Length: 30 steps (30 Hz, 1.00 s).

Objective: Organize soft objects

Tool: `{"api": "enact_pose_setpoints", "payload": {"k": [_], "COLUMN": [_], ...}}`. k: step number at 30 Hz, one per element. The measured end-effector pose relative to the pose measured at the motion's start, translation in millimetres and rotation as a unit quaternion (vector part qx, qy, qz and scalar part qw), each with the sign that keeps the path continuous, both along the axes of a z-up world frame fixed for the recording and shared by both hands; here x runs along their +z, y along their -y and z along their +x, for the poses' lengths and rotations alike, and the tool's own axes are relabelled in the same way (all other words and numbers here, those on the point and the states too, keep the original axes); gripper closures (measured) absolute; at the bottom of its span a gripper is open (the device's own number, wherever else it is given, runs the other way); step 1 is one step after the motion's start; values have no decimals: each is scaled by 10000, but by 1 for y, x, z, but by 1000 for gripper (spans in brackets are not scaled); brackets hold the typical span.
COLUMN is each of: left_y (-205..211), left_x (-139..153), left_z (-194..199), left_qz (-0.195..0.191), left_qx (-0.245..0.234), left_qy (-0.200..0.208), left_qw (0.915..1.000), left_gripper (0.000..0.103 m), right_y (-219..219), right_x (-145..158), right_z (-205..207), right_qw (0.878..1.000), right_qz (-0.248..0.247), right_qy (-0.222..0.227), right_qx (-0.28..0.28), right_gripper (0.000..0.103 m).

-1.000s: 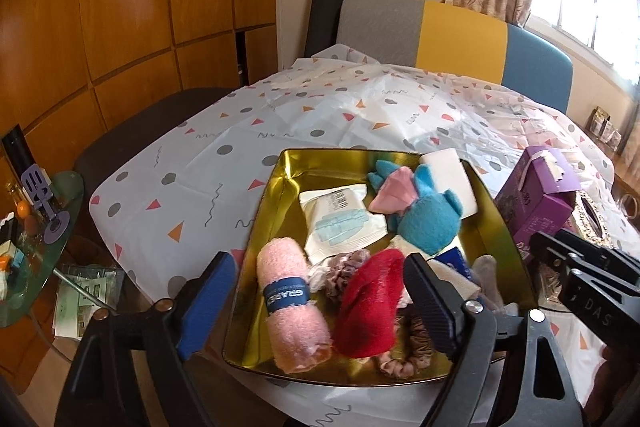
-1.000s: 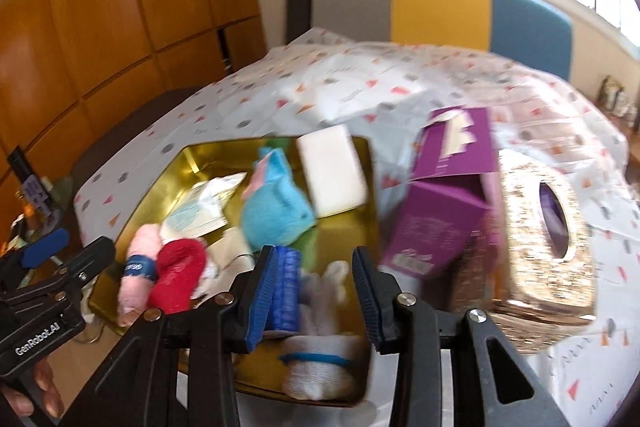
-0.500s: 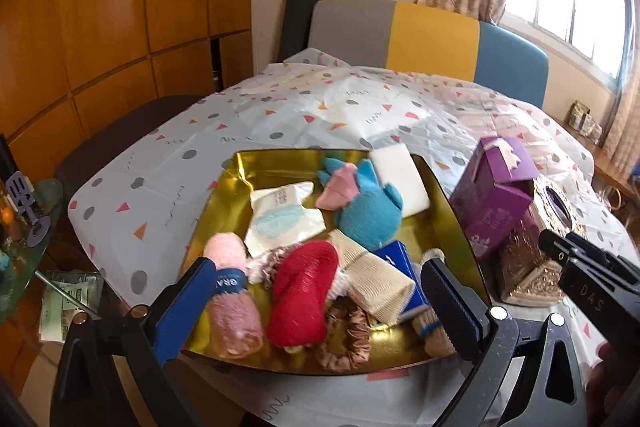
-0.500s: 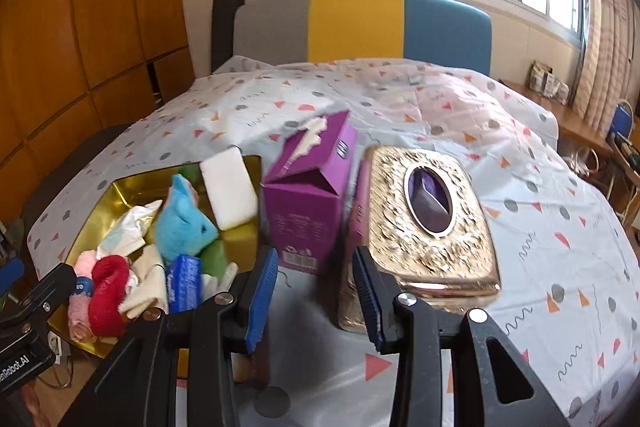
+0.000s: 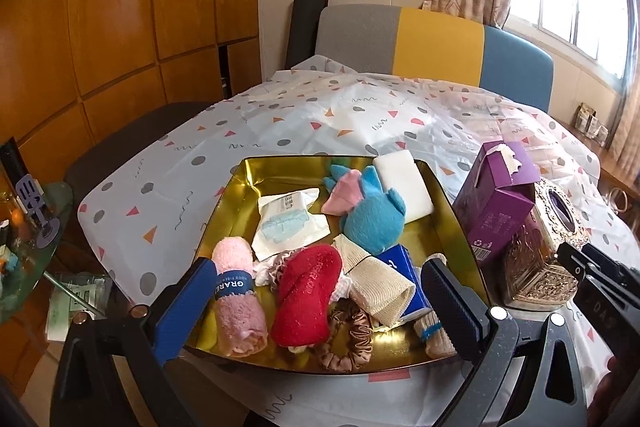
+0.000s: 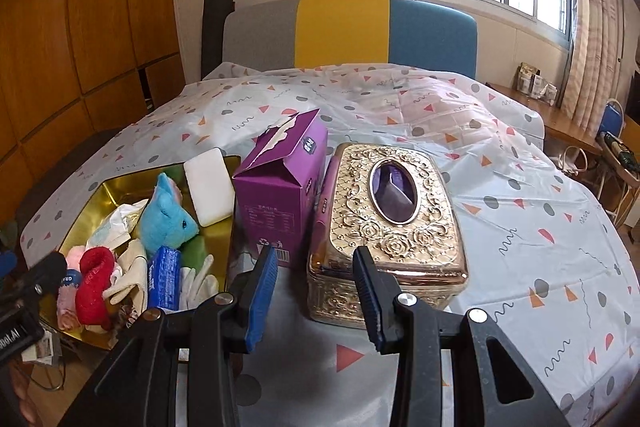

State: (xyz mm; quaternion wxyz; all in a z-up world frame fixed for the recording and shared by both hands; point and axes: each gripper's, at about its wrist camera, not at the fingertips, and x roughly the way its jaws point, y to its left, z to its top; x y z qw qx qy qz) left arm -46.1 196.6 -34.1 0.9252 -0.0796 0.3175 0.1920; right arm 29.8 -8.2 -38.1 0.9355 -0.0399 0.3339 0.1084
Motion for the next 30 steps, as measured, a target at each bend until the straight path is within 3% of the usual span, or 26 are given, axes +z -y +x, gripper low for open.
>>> {"api": "enact_pose_setpoints", "payload": {"k": [30], "left_y": [-2], "left_x": [-1], "left_z": [-4], "left_qz": [-76], "left_qx": [-3], "left_qy": [-55], "left_qw": [10000], "left_gripper": [0], "right_y": [-12], "right_x": [0], "right_z": [-4], "right_qw": [9998], "right_qz": [-75], "right_qy": [-30], "right_qx": [154], "right_gripper": [64]}}
